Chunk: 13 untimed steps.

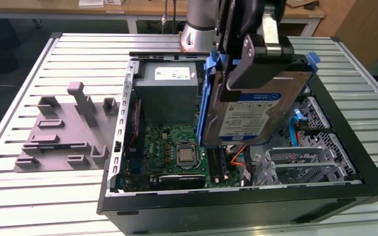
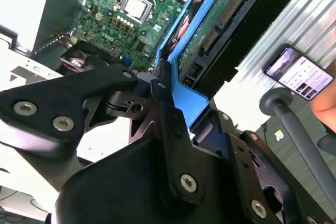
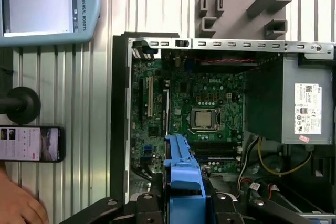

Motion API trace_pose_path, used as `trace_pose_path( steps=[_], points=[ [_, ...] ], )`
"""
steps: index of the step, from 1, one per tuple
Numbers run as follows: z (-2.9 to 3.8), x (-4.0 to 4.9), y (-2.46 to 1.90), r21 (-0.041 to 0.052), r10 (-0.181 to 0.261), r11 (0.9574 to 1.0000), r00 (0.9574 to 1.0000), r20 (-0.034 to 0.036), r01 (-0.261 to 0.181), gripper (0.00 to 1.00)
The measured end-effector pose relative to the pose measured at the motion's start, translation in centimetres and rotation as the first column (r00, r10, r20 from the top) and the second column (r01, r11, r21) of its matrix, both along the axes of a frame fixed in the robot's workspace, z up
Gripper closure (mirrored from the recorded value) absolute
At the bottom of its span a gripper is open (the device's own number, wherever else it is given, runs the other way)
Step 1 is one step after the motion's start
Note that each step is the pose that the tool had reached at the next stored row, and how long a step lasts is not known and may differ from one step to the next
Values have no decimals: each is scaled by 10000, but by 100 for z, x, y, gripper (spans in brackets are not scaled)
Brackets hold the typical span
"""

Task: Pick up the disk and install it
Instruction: 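Insert the disk into the insertion slot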

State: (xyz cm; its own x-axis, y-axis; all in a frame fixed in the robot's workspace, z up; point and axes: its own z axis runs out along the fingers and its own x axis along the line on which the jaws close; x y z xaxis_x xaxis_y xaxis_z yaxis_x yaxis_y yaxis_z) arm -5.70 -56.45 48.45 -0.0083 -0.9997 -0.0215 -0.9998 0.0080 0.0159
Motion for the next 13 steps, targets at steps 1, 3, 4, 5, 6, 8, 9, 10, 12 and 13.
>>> trace_pose_path(
  steps=[1,3,4,5,6,8,9,10,12,13],
  points=[
    [-2,22,-7,0,1,10000,10000,-1,-1,63],
    [-7,77,-17,-2,-1,10000,10000,-1,1,63],
    [-11,106,-21,-1,-1,10000,10000,-1,1,63],
    [-15,141,-27,-1,0,10000,10000,0,0,63],
    [-19,173,-31,-1,0,10000,10000,0,0,63],
    [-28,240,-40,0,0,10000,10000,0,0,63],
    [-34,272,-44,0,-1,10000,10000,0,1,63],
    [-40,304,-48,-1,0,10000,10000,0,0,63],
    [-53,364,-57,-1,1,10000,10000,0,-1,63],
    [-59,395,-61,-1,1,10000,10000,0,-1,63]
  ],
)
